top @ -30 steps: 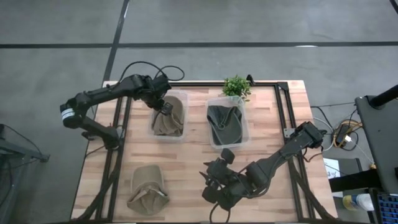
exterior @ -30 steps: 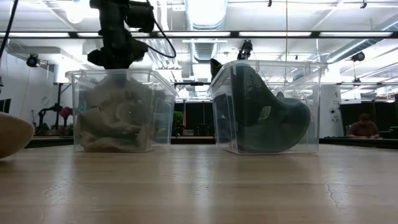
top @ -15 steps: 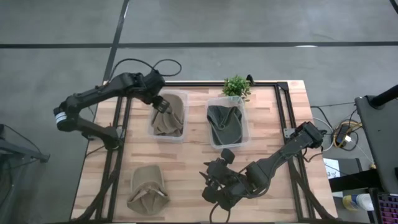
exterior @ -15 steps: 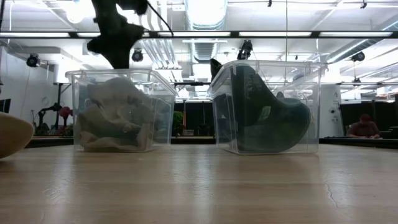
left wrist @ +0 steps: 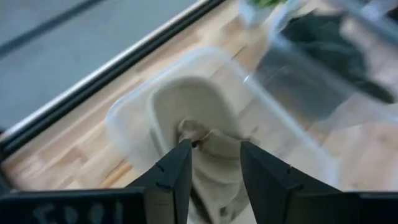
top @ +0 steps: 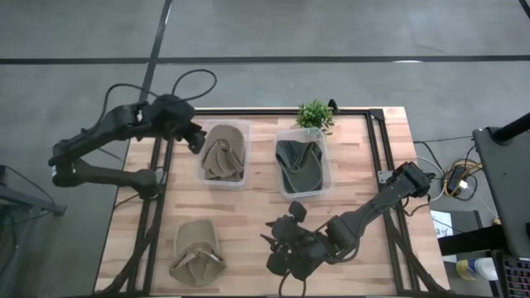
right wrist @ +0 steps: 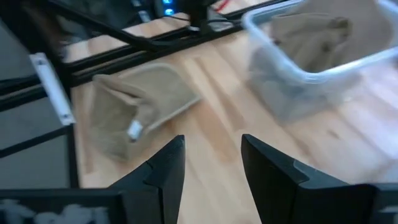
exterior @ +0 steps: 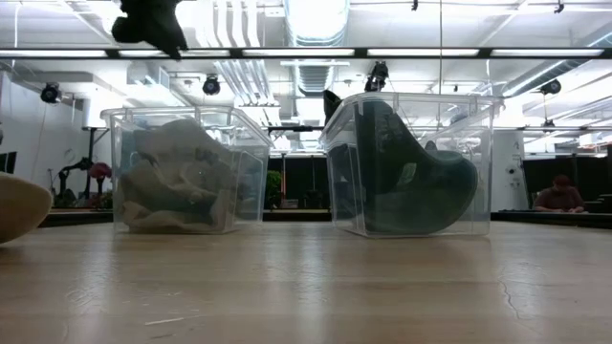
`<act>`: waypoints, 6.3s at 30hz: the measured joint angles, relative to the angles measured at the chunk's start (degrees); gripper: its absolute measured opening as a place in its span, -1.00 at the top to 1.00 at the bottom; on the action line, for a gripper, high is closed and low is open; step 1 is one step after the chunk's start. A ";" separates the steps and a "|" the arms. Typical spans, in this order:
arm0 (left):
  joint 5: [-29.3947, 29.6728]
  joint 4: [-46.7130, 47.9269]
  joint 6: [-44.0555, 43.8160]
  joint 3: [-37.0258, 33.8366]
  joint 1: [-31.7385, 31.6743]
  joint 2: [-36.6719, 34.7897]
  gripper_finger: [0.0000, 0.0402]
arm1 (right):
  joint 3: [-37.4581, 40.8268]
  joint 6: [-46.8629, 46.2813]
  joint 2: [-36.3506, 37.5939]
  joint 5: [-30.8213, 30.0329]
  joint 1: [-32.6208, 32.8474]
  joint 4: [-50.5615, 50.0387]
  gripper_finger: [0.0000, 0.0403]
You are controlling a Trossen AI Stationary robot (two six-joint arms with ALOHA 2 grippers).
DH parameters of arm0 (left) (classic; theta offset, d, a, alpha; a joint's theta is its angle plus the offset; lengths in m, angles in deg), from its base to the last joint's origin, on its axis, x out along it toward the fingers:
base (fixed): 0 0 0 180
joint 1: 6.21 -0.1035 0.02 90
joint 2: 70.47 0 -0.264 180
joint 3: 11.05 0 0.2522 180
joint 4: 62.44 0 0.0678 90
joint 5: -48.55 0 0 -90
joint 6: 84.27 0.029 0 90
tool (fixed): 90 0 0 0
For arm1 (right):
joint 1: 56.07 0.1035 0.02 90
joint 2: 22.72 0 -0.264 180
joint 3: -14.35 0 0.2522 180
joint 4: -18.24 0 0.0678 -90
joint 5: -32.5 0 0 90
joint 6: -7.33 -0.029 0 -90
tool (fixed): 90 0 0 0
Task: Pick & Place hat
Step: Put the brown cap into the left transparent bin
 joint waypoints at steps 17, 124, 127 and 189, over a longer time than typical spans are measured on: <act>-1.22 -15.97 0.16 -13.40 18.39 -11.75 0.36 | 15.75 3.99 0.09 16.70 -3.29 34.81 0.31; 0.27 -28.50 -3.37 -19.50 31.36 -16.57 0.36 | -26.84 4.86 -33.66 35.50 -15.73 15.67 0.96; 0.28 -28.50 -3.37 -19.50 31.36 -16.57 0.36 | -30.32 5.19 -33.62 35.44 -15.82 10.71 0.96; 12.66 -39.43 0.81 -18.49 31.34 -18.60 0.36 | -29.99 1.47 -8.52 11.10 -32.82 -8.93 0.96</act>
